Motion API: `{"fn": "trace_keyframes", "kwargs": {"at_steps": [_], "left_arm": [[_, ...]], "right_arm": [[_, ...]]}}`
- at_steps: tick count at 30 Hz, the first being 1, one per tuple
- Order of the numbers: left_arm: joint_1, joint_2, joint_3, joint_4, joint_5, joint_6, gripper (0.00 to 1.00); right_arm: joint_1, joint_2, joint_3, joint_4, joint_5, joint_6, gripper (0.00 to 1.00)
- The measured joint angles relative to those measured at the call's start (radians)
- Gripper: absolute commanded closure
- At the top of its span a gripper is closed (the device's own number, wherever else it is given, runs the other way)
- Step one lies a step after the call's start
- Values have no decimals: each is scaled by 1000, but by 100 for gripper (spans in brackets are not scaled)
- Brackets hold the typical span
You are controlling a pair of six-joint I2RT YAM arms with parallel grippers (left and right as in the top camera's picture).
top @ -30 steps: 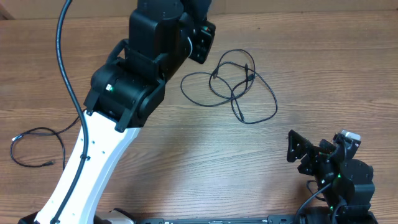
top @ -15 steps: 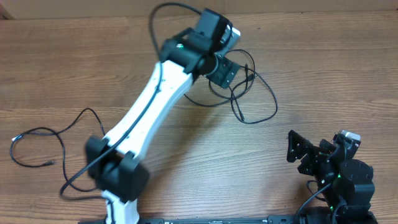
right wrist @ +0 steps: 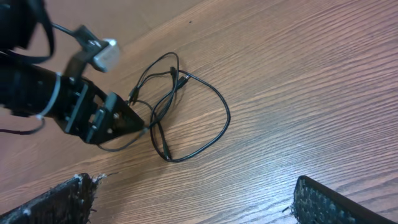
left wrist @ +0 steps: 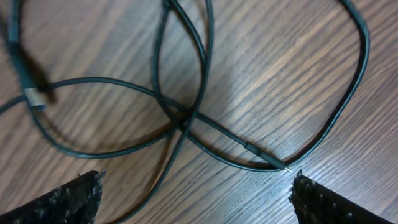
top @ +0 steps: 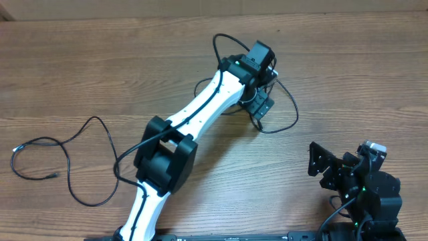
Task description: Untangle cables
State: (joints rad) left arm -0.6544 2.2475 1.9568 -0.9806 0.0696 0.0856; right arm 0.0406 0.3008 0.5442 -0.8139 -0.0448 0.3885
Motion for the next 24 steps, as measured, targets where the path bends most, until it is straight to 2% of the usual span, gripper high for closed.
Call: {"fn": "trace_keyframes", "kwargs": {"at_steps": [14, 20, 24], "left_arm": [[-5, 45, 0, 45, 2, 24, 3], [-5, 77, 0, 89, 2, 28, 14], [-5, 80, 0, 124, 2, 30, 9]], "right_arm": [[0, 0, 0, -13, 0, 0, 0], [0, 0, 0, -16, 0, 0, 0], [0, 0, 0, -16, 1, 0, 0]]}}
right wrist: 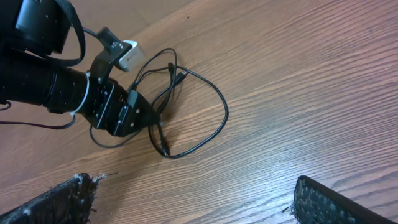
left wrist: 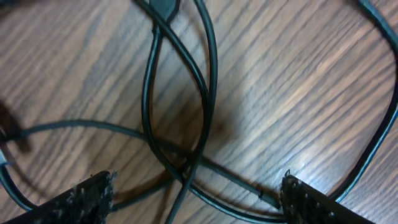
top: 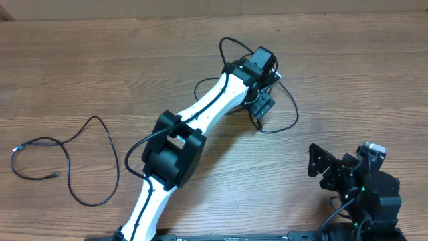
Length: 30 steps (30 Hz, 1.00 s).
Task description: Untangle cables
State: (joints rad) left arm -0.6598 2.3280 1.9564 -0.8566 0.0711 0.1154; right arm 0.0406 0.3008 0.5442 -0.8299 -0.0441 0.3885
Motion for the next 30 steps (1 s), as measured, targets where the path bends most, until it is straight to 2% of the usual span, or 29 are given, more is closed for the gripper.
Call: {"fn": "trace_keyframes", "kwargs": {"at_steps": [7, 19, 22, 28, 29, 30], "left_arm": [[0, 1, 0, 20, 0, 0, 9], [0, 69, 0, 26, -3, 2, 17], [0, 70, 0, 33, 0, 3, 37], [0, 70, 0, 42, -1, 8, 89], [0, 70, 0, 42, 0, 7, 96], [0, 70, 0, 42, 1, 10, 96]], "right_arm": [[0, 0, 0, -18, 0, 0, 0], [0, 0, 0, -23, 0, 0, 0], [0, 0, 0, -19, 0, 0, 0], [0, 0, 0, -18, 0, 0, 0], [0, 0, 0, -18, 0, 0, 0], [0, 0, 0, -18, -1, 0, 0]]}}
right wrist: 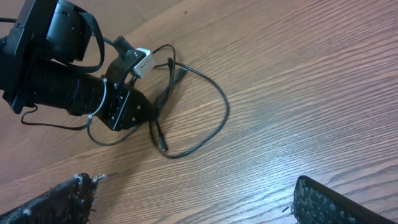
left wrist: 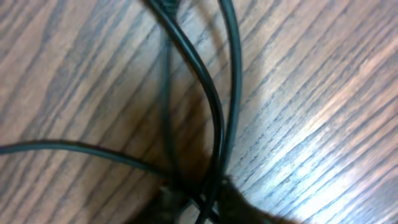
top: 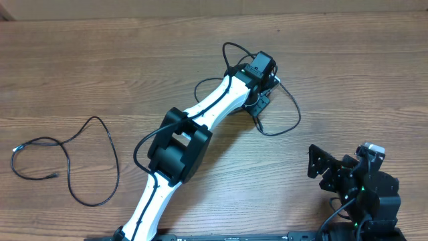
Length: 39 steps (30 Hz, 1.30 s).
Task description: Untangle cables
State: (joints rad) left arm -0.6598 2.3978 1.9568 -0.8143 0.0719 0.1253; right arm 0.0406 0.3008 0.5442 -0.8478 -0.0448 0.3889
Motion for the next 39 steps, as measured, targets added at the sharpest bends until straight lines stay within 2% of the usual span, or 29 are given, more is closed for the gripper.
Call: {"fn": "trace_keyframes", "kwargs": {"at_steps": [6, 10, 17, 21, 27, 32, 35, 39], "left_arm": [[0, 0, 4, -16, 0, 5, 96], [0, 0, 30, -95, 0, 5, 96], [0, -8, 245, -266, 0, 5, 96], [0, -59, 366, -314, 23, 5, 96], [0, -205, 476, -315, 73, 5, 96], [0, -312, 491, -307, 90, 5, 90], [0, -357, 492, -299, 93, 6, 81], [0, -393, 493, -293, 97, 5, 82]], "right_arm": [[0, 0, 0, 0, 0, 0, 0], [0, 0, 0, 0, 0, -1, 0], [0, 0, 0, 2, 0, 0, 0], [0, 0, 0, 2, 0, 0, 0], [0, 0, 0, 1, 0, 0, 0], [0, 0, 0, 1, 0, 0, 0], [-1, 0, 0, 1, 1, -1, 0], [0, 0, 0, 1, 0, 0, 0]]}}
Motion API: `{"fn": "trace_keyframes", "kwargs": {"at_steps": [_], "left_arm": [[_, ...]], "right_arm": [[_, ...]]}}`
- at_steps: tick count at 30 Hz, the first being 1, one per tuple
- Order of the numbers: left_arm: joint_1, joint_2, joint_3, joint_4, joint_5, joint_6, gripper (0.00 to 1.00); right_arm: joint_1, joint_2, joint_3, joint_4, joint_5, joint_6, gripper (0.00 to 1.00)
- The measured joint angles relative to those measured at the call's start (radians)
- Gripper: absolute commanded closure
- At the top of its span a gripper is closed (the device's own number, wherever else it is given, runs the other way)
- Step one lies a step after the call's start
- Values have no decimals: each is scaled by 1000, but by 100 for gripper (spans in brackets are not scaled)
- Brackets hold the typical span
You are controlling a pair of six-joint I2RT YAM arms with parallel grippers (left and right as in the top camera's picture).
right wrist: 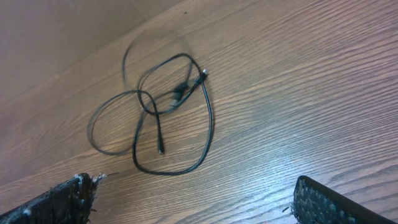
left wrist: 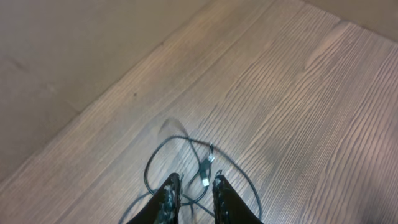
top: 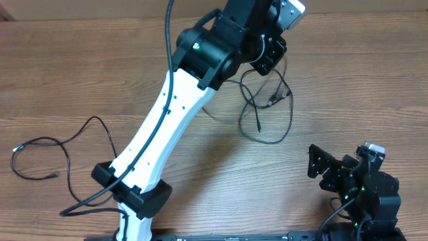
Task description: Untangle cables
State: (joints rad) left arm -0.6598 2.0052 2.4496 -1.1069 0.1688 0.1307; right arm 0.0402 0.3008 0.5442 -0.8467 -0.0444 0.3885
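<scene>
The tangled black cable (top: 271, 102) lies in loose crossing loops on the wooden table at the back right, also in the right wrist view (right wrist: 211, 124) with its top loop blurred. My left gripper (top: 266, 61) is raised high over it. From the left wrist view, the left gripper (left wrist: 194, 180) has its jaws close together with a narrow gap, and the cable (left wrist: 209, 163) is small far below. Whether a strand is pinched does not show. My right gripper (top: 328, 167) rests open at the front right, empty (right wrist: 196, 199).
A second black cable (top: 97, 119) lies spread out alone at the left of the table. My white left arm (top: 157, 127) reaches diagonally over the table's middle. The table's far edge (left wrist: 112, 93) meets a tan wall behind the tangle.
My left gripper was down on the crossing strands of the tangle; now it is high above the table. The cable's loops have shifted and changed shape, one loop blurred. The right arm has not moved.
My left gripper hung open low over the tangle, then closer over the crossing strands. Then it was down on them with its jaws nearly together. Now it is raised high and the cable lies rearranged below. The left-hand cable and the right arm stayed put.
</scene>
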Motion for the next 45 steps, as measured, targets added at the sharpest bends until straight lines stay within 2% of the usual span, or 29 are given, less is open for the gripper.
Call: {"fn": "trace_keyframes", "kwargs": {"at_steps": [6, 8, 9, 14, 19, 22, 24, 25, 28, 31, 35, 36, 38, 39, 45], "left_arm": [[0, -12, 1, -5, 0, 0, 79], [0, -12, 1, -28, -1, 0, 67], [0, -12, 1, -41, -4, -2, 65], [0, -8, 1, -161, -18, -1, 70], [0, 53, 1, -288, -58, -39, 62], [0, 146, 1, -318, -71, -85, 53], [-1, 216, 1, -323, -76, -122, 37], [-1, 259, 1, -325, -77, -140, 32], [-2, 369, -3, -327, -80, -212, 30], [-2, 455, -3, -326, -83, -278, 40], [-2, 523, -3, -325, -84, -317, 41], [-2, 534, -3, -320, -84, -322, 48], [-3, 549, -3, -309, -84, -332, 87], [-4, 554, -3, -306, -83, -340, 96], [-6, 557, 8, -330, -57, -339, 96]], "right_arm": [[0, 0, 0, 0, 0, 0, 0], [0, 0, 0, -1, 0, 0, 0], [0, 0, 0, -2, 0, 0, 0], [0, 0, 0, -2, 0, 0, 0], [0, 0, 0, -2, 0, 0, 0], [0, 0, 0, -2, 0, 0, 0], [0, 0, 0, -2, 0, 0, 0], [0, 0, 0, -2, 0, 0, 0], [0, 0, 0, -2, 0, 0, 0], [0, 0, 0, -3, 0, 0, 0], [0, 0, 0, -2, 0, 0, 0], [0, 0, 0, -2, 0, 0, 0], [0, 0, 0, -2, 0, 0, 0], [0, 0, 0, -2, 0, 0, 0], [0, 0, 0, -3, 0, 0, 0]]}}
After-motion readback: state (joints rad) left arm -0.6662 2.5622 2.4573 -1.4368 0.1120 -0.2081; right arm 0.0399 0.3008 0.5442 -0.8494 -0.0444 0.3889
